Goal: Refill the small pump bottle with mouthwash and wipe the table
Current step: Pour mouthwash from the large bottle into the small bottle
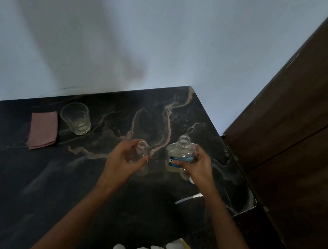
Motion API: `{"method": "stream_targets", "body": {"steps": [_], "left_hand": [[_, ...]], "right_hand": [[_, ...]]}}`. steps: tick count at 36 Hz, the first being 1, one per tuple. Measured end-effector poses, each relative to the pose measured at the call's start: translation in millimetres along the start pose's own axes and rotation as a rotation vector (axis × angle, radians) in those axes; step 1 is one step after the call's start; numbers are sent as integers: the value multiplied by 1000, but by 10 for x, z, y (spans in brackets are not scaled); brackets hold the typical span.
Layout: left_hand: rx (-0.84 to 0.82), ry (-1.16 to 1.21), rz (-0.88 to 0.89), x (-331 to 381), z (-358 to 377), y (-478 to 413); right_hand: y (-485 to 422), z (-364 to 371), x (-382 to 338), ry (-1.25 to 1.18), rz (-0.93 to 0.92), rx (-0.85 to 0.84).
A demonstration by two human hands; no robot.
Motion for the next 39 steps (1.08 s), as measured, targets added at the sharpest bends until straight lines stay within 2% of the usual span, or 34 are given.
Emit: {"method": "stream_targets", "body": {"steps": [12, 17, 25, 39], "left_hand": [[-6, -30, 233, 917, -184, -311], [-14, -8, 253, 1216, -303, -342], [13, 18, 308, 1517, -358, -292], [19, 90, 330, 1696, -346, -208]], "right_hand": [[-124, -107, -1230, 181, -382, 35], [-132, -101, -1603, 217, -494, 8], [-100, -66, -2012, 308, -652, -53], [-23, -74, -2432, 617, -898, -35]]}}
Point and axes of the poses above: each hand's wrist, its own y-axis away from the middle knuckle, its own z-axis out of the palm, x = y × z, the point moved 5 cm from there along -y, towards the middle knuckle, and after that the axes turned 9 degrees about -y, right-handed, at the moved point
